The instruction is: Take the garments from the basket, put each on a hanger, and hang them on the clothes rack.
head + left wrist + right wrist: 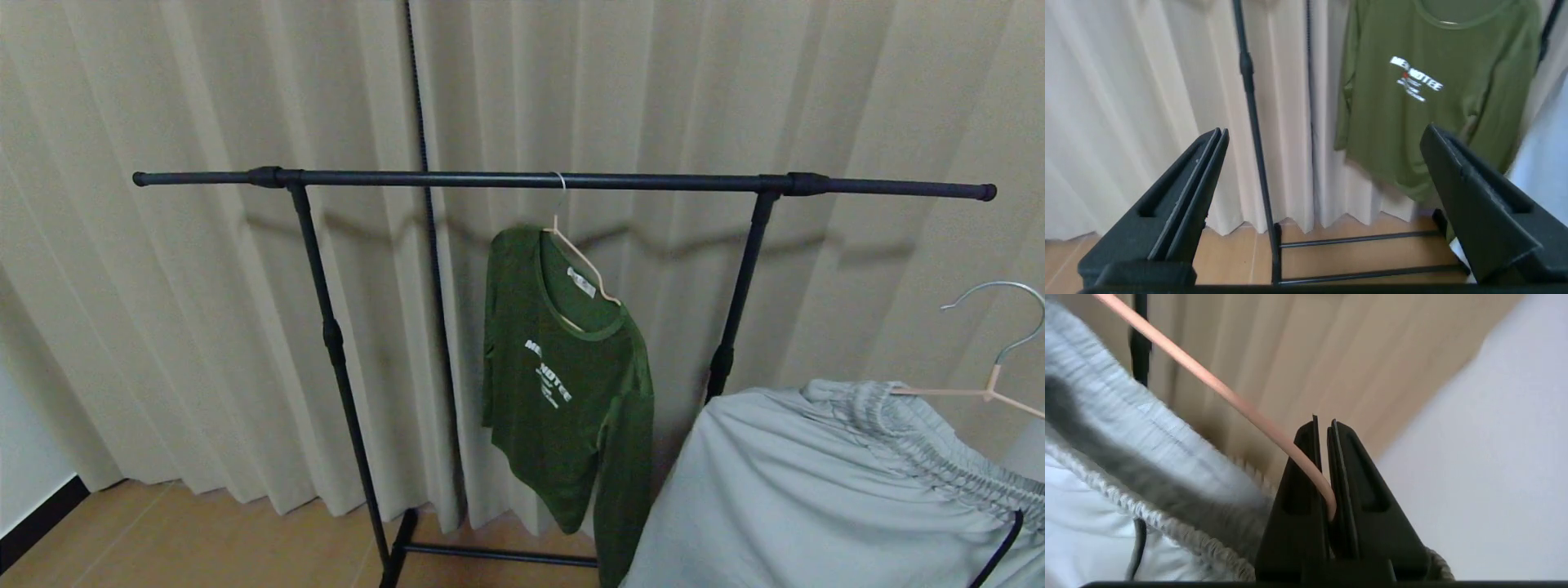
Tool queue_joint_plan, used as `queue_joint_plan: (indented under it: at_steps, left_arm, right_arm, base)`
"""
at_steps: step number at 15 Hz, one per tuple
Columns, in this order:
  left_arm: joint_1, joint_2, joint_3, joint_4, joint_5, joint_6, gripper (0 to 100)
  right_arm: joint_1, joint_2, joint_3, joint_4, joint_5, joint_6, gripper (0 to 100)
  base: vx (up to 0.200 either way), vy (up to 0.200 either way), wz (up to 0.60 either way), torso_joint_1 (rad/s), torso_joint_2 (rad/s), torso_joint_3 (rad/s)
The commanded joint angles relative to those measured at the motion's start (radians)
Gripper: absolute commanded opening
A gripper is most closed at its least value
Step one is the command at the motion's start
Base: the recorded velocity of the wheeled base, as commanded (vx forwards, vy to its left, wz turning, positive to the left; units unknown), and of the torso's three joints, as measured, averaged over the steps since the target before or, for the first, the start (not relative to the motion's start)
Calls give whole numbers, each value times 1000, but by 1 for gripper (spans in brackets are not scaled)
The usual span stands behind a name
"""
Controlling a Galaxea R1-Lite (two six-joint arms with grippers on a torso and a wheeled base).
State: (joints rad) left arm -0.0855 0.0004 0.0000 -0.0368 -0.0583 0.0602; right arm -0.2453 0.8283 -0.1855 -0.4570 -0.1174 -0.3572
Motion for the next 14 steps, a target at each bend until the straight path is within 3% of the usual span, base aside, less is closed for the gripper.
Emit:
queue_joint_plan:
  at_steps: [1,3,6,10,12,14]
  left_arm:
    - [0,0,0,0,0,1,100]
    - [0,0,0,0,2,3,100]
    - [0,0,0,0,2,4,100]
    - [0,0,0,0,2,6,100]
    - [0,0,0,0,0,4,100]
    - [0,0,0,0,2,4,100]
  right_arm:
    - [-8,22,-22,26,-1,0,0]
    - [-8,34,-97,78,-2,-12,0]
    - [0,63,-242,209,-48,-12,0]
    - [101,137,-316,245,-119,-12,0]
    - [204,195,-338,230,-172,-9,0]
    - [241,207,-353,233,-177,-9,0]
  base:
    - [0,0,0,0,0,0]
    - [0,0,0,0,0,0]
    - [200,0,0,1,-4,5]
    - [200,0,0,8,4,4]
    - [200,0,0,5,2,0]
    - [200,0,0,12,2,2]
